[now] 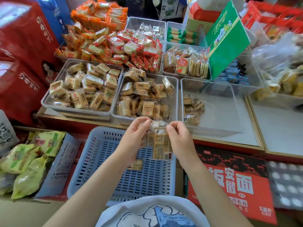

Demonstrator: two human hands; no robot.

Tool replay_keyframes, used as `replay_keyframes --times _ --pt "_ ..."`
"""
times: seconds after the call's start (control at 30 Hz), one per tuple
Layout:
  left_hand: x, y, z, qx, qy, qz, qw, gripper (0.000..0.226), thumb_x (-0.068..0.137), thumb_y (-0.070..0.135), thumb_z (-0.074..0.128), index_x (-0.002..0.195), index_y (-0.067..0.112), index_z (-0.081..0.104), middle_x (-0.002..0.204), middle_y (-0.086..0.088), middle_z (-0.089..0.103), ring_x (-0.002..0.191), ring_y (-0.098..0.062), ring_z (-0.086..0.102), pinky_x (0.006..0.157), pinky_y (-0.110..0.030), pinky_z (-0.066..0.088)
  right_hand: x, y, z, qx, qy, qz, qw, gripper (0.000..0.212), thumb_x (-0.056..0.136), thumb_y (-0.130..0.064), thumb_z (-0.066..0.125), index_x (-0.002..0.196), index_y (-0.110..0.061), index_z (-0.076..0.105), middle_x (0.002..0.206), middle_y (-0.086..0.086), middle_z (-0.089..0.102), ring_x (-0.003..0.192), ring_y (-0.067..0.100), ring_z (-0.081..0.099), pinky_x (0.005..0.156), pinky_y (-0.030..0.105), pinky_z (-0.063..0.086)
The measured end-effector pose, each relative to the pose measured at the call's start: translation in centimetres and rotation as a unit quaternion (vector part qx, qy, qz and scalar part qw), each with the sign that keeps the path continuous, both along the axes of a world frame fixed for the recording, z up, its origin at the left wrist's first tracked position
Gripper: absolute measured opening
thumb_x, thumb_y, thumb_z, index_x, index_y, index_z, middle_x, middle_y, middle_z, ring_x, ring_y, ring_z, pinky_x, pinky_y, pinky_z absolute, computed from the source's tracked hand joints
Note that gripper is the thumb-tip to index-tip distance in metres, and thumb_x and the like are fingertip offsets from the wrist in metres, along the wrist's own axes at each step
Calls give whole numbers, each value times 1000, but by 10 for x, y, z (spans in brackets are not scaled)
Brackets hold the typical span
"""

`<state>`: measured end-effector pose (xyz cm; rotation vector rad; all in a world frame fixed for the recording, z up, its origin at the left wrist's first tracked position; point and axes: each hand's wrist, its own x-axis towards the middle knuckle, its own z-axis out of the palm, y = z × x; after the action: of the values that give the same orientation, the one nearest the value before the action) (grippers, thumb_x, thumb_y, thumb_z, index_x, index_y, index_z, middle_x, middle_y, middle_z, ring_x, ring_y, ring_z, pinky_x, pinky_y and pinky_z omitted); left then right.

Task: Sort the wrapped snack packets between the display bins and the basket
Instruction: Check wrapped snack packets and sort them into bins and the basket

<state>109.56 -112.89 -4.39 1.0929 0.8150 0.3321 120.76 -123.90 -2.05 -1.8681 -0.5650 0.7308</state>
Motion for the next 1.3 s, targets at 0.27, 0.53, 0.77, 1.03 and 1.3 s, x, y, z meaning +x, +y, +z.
replay_keyframes --times 0.27,0.53,0.77,1.03,1.3 --pt "-18 12 1 -17 -50 -31 998 37 88 19 74 121 28 59 100 -4 75 101 -28 70 83 -48 60 11 7 5 -12 67 17 998 12 104 -18 47 92 -15 49 83 10 48 72 23 45 68 40 40" --pt "-24 14 2 1 -77 -71 995 46 86 15 72 128 22 55 98 -9 75 87 -19 71 73 -27 56 8 13 9 1 87 71 994 11 100 -31 63 105 -22 65 89 2 76 78 20 72 78 42 60" --pt "-25 17 1 28 -81 -100 991 51 80 15 74 126 17 53 97 -5 75 90 -17 69 80 -28 56 13 7 10 5 106 70 992 2 98 -23 66 98 -20 66 91 2 75 78 18 69 75 36 58" --pt "-19 18 4 31 -23 -137 990 48 79 27 77 123 21 59 92 -2 76 87 -16 70 80 -29 54 16 2 6 47 91 15 995 11 94 -9 68 86 -17 67 84 4 70 75 17 68 73 38 59" --pt "-16 16 10 -1 -21 -125 992 37 92 17 73 126 25 59 99 -13 75 82 -20 70 59 -24 54 21 1 5 58 100 -56 992 8 94 -11 69 89 -17 69 84 2 72 78 16 69 77 41 61"
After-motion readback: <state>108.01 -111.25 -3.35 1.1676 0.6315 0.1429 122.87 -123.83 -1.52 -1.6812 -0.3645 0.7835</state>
